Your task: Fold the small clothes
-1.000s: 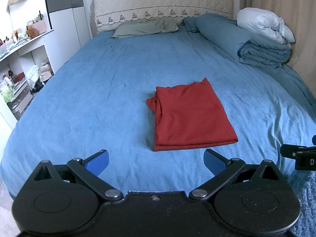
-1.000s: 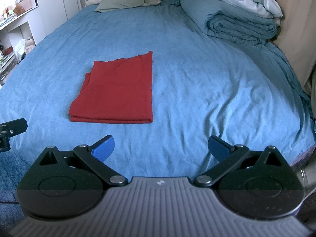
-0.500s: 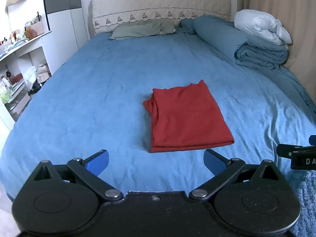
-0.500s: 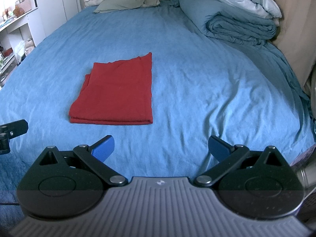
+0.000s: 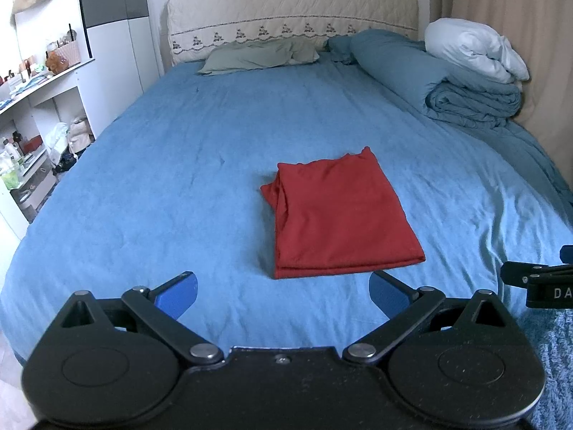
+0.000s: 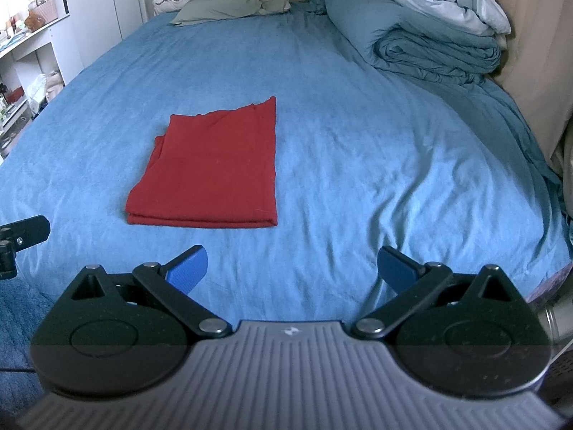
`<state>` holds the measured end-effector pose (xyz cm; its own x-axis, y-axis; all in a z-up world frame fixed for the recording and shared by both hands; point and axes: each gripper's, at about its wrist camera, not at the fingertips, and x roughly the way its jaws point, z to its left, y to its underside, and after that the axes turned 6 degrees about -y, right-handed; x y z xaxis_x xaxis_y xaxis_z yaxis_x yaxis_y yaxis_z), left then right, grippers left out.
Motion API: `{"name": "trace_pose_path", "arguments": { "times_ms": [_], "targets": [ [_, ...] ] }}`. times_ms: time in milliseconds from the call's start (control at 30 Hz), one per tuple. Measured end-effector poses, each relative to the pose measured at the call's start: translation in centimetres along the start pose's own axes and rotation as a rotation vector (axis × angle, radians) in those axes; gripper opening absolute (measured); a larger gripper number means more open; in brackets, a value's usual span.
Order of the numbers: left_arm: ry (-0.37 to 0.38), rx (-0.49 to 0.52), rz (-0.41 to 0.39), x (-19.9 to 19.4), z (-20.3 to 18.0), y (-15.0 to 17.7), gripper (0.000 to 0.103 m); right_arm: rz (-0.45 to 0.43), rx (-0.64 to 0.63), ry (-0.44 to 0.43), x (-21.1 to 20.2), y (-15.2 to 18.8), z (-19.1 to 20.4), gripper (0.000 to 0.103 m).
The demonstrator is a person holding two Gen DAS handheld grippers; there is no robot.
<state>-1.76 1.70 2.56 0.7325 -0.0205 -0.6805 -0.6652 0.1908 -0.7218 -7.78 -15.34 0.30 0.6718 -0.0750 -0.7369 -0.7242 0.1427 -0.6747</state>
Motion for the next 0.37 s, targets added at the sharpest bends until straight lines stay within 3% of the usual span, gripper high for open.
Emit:
{"name": "trace_pose_path", "arguments": {
  "times_ms": [367],
  "targets": [
    [0.0,-0.019,-0.015,-0.28,0.02,0.14,0.103,-0.003,0.005,0.002,-0.01,-0.02,-0.03,0.103]
  ]
}}
